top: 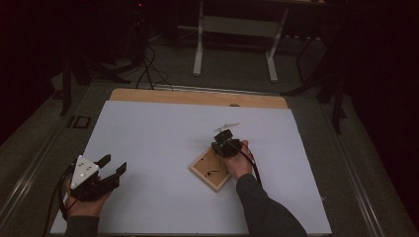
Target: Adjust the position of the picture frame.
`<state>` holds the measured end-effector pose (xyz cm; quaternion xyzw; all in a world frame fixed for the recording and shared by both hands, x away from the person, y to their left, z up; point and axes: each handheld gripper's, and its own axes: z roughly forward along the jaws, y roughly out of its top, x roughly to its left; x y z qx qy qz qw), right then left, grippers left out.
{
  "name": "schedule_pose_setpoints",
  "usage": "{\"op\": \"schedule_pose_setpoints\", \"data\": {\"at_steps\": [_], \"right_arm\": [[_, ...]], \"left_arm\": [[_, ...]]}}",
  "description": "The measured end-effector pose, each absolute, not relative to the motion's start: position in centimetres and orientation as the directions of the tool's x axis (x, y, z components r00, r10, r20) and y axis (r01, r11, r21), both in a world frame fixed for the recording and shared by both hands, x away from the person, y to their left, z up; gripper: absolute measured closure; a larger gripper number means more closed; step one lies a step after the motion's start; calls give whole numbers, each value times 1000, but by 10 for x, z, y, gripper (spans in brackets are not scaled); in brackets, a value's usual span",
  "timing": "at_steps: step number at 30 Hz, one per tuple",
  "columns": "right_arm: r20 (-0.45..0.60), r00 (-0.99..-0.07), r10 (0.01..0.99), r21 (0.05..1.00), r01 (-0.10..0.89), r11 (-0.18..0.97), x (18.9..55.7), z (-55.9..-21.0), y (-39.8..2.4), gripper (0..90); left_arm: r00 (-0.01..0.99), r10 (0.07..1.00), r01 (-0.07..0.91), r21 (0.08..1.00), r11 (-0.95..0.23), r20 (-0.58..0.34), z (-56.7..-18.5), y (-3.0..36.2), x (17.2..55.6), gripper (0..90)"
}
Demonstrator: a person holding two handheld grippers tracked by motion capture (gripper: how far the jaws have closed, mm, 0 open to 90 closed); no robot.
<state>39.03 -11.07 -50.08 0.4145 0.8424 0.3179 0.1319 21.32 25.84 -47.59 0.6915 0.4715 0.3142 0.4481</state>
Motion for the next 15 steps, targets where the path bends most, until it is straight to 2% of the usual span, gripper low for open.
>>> {"op": "schedule_pose_setpoints", "data": {"at_steps": [9, 15], "right_arm": [[16, -591, 806, 644, 623, 444, 389, -498, -110, 899], [45, -568, 822, 637, 650, 414, 379, -500, -124, 899]], "left_arm": [[353, 935, 364, 920, -146, 9, -475, 261, 212, 405], [353, 935, 364, 919, -151, 14, -475, 260, 211, 405]]}}
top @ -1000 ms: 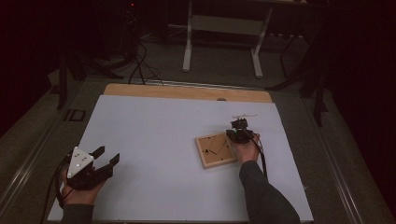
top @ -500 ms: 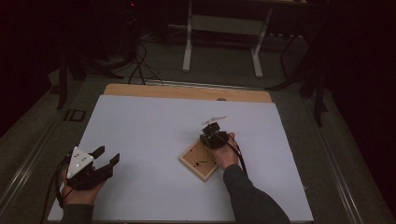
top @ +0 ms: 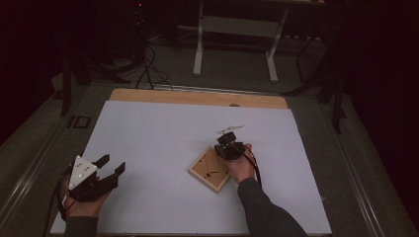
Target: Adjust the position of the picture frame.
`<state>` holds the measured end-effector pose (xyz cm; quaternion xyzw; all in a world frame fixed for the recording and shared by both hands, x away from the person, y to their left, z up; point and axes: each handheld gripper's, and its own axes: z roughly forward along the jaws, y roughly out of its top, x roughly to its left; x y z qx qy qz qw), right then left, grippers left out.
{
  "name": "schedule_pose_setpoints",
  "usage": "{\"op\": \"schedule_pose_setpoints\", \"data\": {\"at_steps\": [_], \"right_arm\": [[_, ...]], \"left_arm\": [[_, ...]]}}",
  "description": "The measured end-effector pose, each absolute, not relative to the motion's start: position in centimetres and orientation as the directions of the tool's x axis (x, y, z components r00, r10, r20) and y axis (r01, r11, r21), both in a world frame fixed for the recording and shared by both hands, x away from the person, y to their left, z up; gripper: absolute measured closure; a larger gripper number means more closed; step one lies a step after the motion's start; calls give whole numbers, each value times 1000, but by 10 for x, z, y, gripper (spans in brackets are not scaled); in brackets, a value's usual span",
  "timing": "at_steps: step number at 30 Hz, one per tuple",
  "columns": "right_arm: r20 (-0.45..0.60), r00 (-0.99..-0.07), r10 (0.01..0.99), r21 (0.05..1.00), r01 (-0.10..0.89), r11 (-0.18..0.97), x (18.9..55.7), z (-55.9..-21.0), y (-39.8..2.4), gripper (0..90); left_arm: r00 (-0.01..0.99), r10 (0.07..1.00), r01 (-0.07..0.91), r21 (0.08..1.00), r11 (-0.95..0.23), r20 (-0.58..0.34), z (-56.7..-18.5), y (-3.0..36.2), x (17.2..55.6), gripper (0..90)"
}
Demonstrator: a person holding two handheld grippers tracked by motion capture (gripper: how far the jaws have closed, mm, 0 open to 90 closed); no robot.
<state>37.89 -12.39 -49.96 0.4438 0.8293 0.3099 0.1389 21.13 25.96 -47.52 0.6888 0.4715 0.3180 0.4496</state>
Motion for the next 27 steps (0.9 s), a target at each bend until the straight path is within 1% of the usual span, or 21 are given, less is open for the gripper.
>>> {"op": "schedule_pose_setpoints", "data": {"at_steps": [8, 13, 17, 21, 27], "right_arm": [[64, -574, 816, 628, 659, 414, 367, -502, -128, 898], [88, -561, 823, 630, 672, 390, 364, -504, -131, 898], [147, -548, 824, 631, 693, 348, 366, -505, -130, 899], [147, -571, 808, 634, 681, 366, 367, -506, -119, 899], [130, -638, 759, 635, 642, 430, 363, -506, -89, 899]], "left_arm": [[353, 935, 368, 916, -156, 18, -477, 259, 213, 405], [352, 936, 369, 916, -156, 18, -477, 259, 213, 405], [351, 936, 368, 917, -154, 16, -477, 258, 213, 405], [352, 936, 368, 917, -153, 15, -477, 258, 213, 405], [364, 931, 371, 914, -163, 18, -477, 256, 214, 407]]}}
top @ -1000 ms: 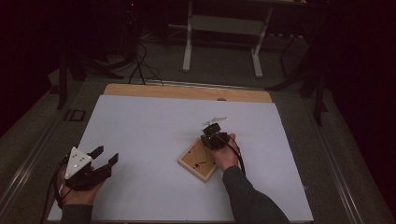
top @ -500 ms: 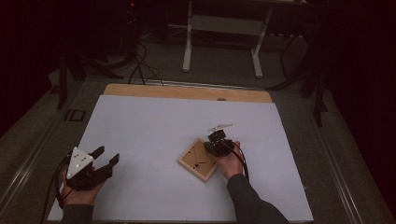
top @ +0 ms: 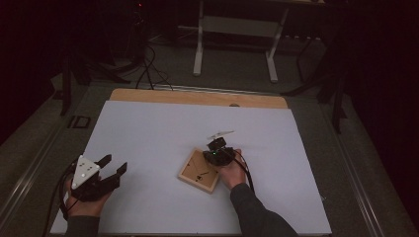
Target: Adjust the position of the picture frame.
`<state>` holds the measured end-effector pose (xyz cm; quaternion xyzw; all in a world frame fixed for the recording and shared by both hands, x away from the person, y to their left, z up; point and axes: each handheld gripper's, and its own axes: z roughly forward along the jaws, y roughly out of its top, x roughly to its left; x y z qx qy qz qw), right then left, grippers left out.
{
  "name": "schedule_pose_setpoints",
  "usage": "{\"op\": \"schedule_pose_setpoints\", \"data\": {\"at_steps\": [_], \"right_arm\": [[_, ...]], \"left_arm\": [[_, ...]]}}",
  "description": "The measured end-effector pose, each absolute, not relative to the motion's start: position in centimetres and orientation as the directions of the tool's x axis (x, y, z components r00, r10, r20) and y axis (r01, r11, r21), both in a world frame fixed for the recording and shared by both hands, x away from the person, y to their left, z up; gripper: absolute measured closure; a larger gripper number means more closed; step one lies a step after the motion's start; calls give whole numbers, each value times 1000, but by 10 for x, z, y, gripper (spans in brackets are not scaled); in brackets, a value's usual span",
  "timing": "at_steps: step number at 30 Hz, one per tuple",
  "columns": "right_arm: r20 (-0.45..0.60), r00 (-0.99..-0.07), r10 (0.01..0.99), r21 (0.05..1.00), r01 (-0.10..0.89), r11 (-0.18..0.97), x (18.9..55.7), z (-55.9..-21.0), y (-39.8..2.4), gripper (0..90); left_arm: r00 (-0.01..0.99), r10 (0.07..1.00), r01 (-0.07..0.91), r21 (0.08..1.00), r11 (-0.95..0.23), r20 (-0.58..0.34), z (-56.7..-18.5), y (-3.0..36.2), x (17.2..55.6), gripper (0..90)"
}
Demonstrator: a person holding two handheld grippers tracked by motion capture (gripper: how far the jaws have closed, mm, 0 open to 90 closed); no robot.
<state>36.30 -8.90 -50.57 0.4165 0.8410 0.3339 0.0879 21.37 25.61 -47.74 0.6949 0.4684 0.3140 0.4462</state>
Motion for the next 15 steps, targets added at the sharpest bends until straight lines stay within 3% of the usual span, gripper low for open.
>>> {"op": "schedule_pose_setpoints", "data": {"at_steps": [7, 15], "right_arm": [[122, -713, 691, 637, 590, 496, 351, -506, -55, 899], [90, -780, 619, 642, 521, 563, 339, -505, -37, 898]], "left_arm": [[406, 914, 377, 909, -181, 14, -480, 249, 214, 467], [478, 878, 388, 898, -209, -3, -487, 234, 216, 595]]}}
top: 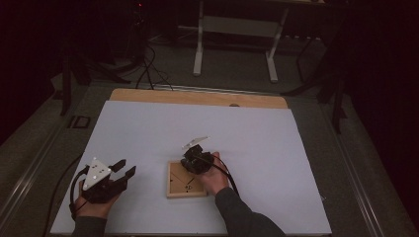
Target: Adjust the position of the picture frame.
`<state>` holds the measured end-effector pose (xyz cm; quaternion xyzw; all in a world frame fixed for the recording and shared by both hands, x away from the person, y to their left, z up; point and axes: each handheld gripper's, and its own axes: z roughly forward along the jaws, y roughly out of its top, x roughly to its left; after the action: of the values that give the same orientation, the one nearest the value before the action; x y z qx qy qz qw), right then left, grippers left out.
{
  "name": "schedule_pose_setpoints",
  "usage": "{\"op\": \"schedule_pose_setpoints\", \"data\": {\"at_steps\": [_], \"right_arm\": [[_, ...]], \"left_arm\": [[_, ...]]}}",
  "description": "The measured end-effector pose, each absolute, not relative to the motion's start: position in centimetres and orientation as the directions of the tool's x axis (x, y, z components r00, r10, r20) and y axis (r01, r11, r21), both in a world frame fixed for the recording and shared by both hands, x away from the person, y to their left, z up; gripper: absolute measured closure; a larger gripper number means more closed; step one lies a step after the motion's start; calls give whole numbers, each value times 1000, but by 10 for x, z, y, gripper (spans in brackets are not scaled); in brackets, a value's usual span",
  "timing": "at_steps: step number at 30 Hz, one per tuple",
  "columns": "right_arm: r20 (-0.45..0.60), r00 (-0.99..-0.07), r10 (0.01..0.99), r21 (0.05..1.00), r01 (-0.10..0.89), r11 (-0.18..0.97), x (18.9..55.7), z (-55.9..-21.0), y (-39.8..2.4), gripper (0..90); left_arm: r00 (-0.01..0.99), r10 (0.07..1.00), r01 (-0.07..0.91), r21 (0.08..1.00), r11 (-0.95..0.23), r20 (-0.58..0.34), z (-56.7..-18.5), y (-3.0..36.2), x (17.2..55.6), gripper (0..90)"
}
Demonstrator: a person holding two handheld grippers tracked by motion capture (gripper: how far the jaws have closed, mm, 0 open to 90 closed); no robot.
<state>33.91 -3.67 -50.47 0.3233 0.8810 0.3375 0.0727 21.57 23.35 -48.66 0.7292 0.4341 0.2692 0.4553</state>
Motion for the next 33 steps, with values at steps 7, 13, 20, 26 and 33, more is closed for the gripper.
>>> {"op": "schedule_pose_setpoints", "data": {"at_steps": [7, 13, 20, 26, 33], "right_arm": [[87, -726, 682, 679, 544, 493, 338, -495, -75, 898], [85, -684, 725, 678, 573, 461, 336, -499, -107, 897], [95, -685, 723, 653, 591, 474, 330, -507, -110, 897], [118, -671, 732, 630, 620, 466, 335, -515, -105, 897], [126, -657, 744, 607, 644, 466, 340, -520, -103, 898]], "left_arm": [[527, 849, 394, 893, -215, -28, -491, 222, 215, 758], [581, 810, 435, 872, -223, -83, -499, 210, 218, 899], [661, 748, 451, 825, -339, -54, -512, 183, 219, 900], [718, 695, 459, 767, -448, -23, -526, 165, 218, 900], [748, 664, 440, 746, -500, 4, -529, 155, 214, 900]]}}
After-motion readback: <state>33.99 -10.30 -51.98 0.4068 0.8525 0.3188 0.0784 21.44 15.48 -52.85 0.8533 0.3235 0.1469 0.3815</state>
